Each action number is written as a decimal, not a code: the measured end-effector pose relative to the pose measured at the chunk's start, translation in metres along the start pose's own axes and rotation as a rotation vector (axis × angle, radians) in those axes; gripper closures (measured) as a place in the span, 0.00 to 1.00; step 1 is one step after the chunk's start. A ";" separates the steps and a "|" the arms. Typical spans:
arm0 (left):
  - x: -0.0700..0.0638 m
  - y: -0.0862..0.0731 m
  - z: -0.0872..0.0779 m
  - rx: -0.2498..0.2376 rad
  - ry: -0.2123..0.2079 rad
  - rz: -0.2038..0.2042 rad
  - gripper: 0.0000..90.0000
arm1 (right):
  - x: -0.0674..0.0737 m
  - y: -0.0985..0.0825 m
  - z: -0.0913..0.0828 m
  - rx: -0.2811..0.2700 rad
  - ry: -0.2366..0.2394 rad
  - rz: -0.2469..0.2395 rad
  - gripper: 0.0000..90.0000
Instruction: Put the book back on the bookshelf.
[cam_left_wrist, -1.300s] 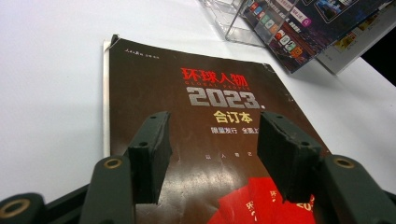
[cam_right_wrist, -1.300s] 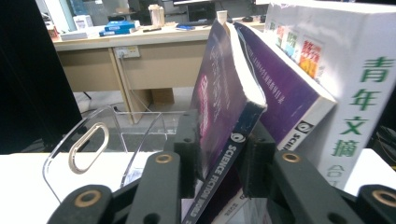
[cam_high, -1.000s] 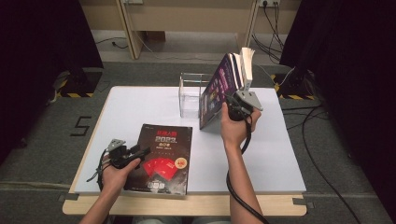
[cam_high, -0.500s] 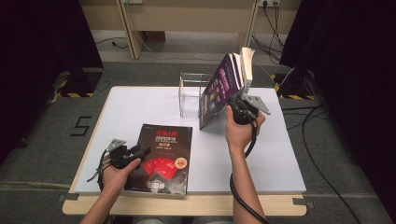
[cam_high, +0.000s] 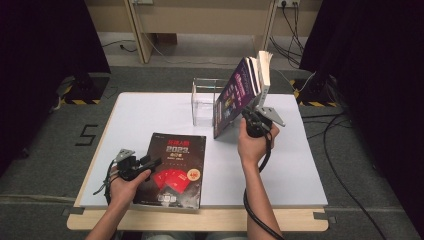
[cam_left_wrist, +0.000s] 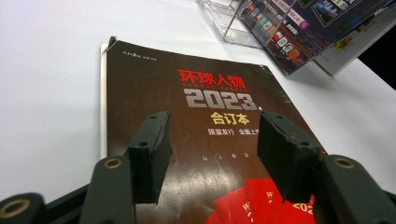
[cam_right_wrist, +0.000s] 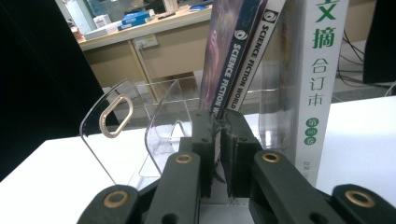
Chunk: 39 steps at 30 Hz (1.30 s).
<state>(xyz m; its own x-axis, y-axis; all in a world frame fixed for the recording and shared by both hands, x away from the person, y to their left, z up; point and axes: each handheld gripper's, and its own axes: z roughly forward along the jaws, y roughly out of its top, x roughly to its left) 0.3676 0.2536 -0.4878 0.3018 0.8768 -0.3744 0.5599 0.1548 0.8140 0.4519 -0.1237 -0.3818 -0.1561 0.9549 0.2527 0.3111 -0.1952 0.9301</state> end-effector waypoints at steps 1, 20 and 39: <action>0.000 0.000 0.000 0.000 -0.001 0.000 0.48 | 0.000 0.000 0.000 0.002 0.002 0.006 0.94; -0.001 0.001 0.000 -0.007 -0.007 0.002 0.48 | 0.002 0.004 0.005 0.001 -0.041 0.031 0.92; 0.000 0.001 0.000 -0.009 -0.008 0.001 0.49 | -0.004 0.017 0.021 -0.034 -0.032 0.042 0.68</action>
<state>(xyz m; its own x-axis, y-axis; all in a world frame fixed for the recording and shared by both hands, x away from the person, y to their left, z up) 0.3680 0.2540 -0.4873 0.3083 0.8736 -0.3766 0.5526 0.1578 0.8184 0.4775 -0.1258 -0.3721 -0.1135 0.9521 0.2841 0.2846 -0.2428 0.9274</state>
